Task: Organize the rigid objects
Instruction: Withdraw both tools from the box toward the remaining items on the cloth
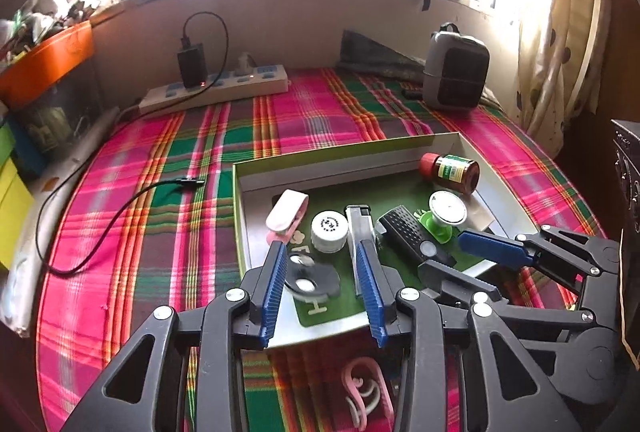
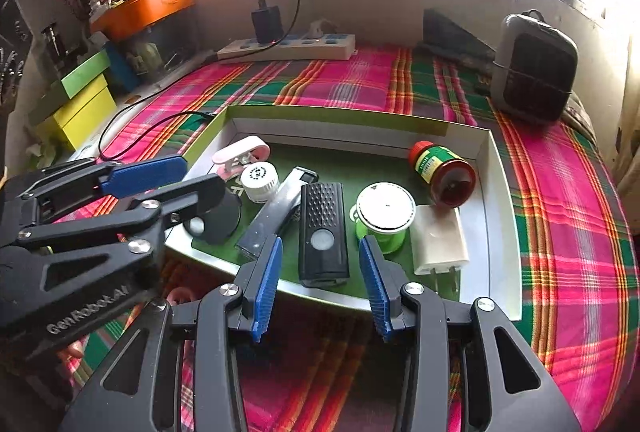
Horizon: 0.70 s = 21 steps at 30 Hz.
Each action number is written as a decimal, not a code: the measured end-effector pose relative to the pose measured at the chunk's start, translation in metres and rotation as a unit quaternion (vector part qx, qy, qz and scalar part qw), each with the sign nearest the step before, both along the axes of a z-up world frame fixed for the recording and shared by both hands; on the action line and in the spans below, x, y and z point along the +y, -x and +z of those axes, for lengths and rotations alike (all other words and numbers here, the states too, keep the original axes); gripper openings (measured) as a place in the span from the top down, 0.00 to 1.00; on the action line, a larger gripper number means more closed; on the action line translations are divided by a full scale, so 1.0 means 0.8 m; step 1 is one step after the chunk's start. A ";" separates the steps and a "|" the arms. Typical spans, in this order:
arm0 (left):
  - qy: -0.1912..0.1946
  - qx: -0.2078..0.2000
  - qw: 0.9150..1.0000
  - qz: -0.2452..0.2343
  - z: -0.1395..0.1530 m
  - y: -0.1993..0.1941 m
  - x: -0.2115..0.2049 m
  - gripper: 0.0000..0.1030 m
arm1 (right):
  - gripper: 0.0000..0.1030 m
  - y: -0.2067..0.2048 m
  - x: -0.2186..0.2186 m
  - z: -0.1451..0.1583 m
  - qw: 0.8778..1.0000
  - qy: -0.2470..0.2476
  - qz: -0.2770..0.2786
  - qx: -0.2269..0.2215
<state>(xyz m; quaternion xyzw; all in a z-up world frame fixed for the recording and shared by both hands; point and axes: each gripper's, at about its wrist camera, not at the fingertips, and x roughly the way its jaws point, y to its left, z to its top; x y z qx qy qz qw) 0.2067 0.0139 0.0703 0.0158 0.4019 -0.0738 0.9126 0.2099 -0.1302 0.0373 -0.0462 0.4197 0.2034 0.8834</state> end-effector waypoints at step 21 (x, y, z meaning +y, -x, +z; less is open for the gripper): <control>0.045 -0.009 0.999 0.028 0.004 0.052 0.034 0.61 | 0.60 0.044 -0.024 0.024 0.999 -0.023 -0.016 -0.041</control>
